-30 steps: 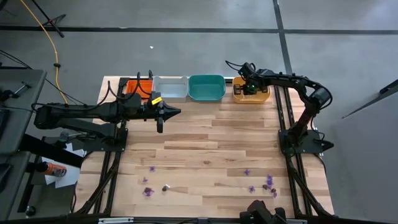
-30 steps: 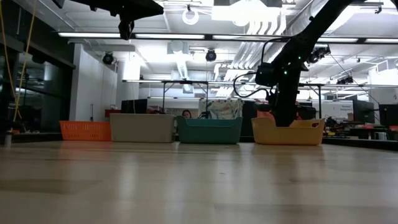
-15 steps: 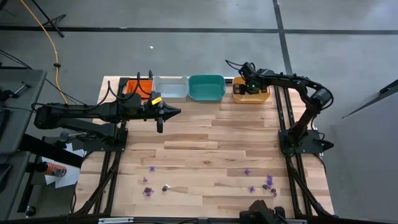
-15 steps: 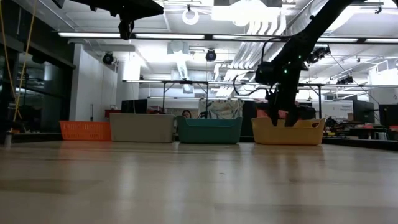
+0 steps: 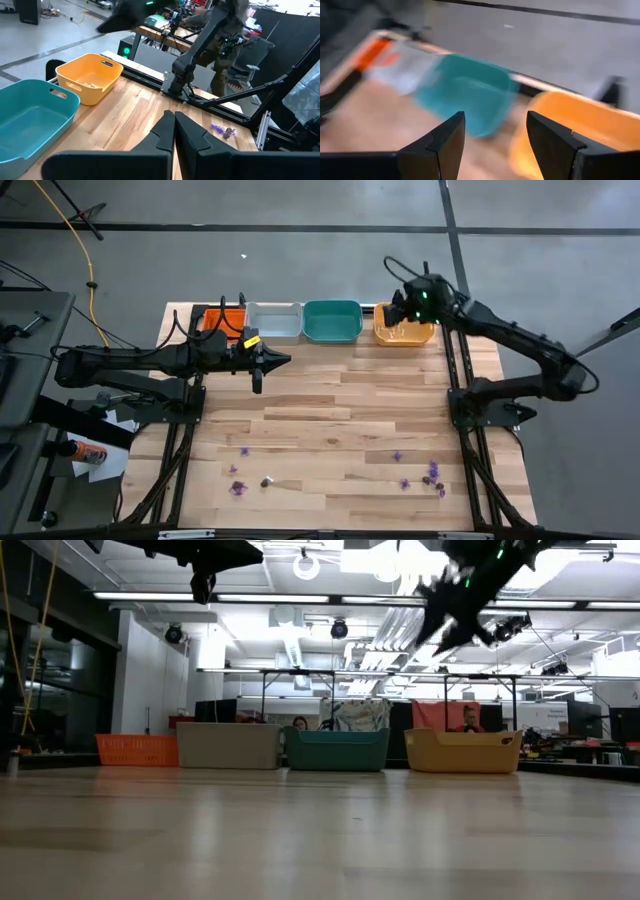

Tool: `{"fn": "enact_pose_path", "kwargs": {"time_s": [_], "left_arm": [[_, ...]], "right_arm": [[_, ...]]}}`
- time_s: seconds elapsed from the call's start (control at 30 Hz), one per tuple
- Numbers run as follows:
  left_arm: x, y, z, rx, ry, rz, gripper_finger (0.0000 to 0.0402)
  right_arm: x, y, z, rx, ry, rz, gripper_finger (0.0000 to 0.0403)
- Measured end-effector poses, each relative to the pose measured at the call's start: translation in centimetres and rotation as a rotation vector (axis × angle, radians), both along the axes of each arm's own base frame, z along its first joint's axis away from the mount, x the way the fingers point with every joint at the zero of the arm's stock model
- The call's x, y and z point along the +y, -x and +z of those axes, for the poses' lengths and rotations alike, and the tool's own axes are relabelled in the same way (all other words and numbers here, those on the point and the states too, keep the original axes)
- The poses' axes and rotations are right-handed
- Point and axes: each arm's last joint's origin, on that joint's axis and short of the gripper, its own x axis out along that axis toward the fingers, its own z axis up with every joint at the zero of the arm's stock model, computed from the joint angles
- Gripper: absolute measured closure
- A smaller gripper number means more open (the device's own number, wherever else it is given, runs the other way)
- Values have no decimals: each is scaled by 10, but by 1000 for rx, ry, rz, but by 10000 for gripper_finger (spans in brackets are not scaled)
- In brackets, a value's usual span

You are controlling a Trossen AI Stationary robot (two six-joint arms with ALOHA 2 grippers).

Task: Sort Halloween decoration
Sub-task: Put the white bone into the yellow bin

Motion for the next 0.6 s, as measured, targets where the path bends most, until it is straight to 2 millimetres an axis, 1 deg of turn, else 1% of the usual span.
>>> {"fn": "enact_pose_path", "kwargs": {"time_s": [0.13,0.27,0.37,0.5,0.6], "left_arm": [[0,0,0,0,0,0,401],[0,0,0,0,0,0,401],[0,0,0,0,0,0,401],[0,0,2,-17,-6,0,401],[0,-1,6,-49,-55,-6,401]], "right_arm": [[43,-7,17,-65,47,98,199],[74,-11,25,-91,93,170,199],[90,-12,28,-112,100,238,199],[105,-12,31,-136,96,307,199],[115,-11,34,-159,80,337,199]]}}
